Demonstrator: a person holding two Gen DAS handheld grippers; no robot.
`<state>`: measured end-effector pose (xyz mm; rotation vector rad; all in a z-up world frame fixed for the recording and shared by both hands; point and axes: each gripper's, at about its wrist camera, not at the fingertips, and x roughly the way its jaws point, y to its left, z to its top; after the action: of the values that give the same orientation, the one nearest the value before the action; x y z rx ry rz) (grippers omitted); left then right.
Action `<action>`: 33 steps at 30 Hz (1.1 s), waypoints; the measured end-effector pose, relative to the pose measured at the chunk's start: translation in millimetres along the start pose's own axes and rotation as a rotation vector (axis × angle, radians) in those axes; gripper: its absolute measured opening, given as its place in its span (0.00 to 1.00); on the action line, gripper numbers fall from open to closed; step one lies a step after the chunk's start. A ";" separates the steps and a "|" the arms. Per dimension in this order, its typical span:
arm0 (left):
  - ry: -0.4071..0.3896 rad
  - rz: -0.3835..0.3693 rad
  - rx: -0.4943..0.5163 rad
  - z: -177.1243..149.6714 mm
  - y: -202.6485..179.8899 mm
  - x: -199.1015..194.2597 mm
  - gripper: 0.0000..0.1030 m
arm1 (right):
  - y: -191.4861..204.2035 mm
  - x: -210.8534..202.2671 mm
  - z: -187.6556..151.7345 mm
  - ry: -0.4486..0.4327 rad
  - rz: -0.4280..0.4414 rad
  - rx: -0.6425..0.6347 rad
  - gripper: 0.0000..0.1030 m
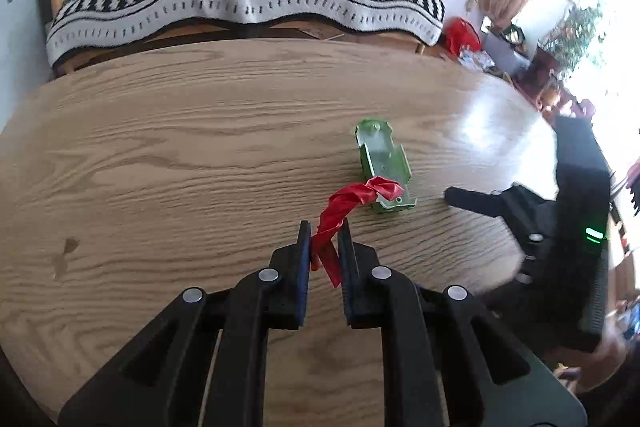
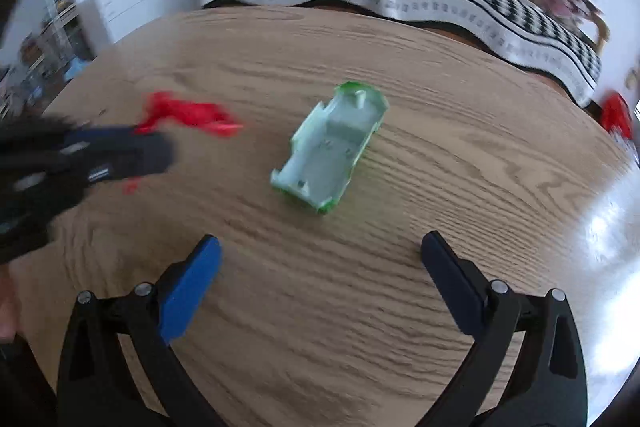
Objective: Collect trash
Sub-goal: 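Grasp the red ribbon with the left tool while the right tool grasps the green plastic container, then carry the red ribbon and green container over the black bin and open both tools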
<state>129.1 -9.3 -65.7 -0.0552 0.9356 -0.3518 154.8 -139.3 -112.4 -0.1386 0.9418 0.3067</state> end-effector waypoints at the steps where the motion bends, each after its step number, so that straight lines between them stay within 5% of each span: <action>1: -0.004 0.018 -0.018 -1.5 4.5 -5.3 0.12 | -0.9 2.3 2.7 -0.001 -0.019 0.028 0.94; 6: 0.018 0.093 -0.109 -14.0 24.8 -14.0 0.12 | -3.2 15.0 21.7 -0.019 -0.116 0.167 0.87; 7: 0.030 0.102 -0.134 -17.0 27.1 -14.3 0.12 | -3.8 15.1 23.1 -0.027 -0.122 0.181 0.78; 9: 0.034 0.122 -0.134 -17.0 26.8 -13.4 0.12 | -2.3 10.2 24.0 -0.059 -0.126 0.196 0.35; 10: 0.030 0.132 -0.126 -15.8 24.3 -12.8 0.12 | -2.7 7.4 21.7 -0.063 -0.114 0.203 0.32; 15: 0.010 0.133 -0.066 -7.5 -2.4 -8.6 0.12 | -12.3 -12.8 2.2 -0.052 -0.099 0.235 0.32; 22: 0.001 0.070 -0.009 -2.5 -54.4 3.2 0.12 | -66.8 -87.1 -49.9 -0.071 -0.191 0.301 0.32; 33: -0.009 -0.086 0.196 -19.2 -201.3 10.3 0.12 | -190.3 -223.0 -202.4 -0.077 -0.403 0.546 0.32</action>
<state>64.6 -200.1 -45.3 0.0827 0.8875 -0.5216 -63.5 -414.5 -52.4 0.1840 0.8690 -0.3181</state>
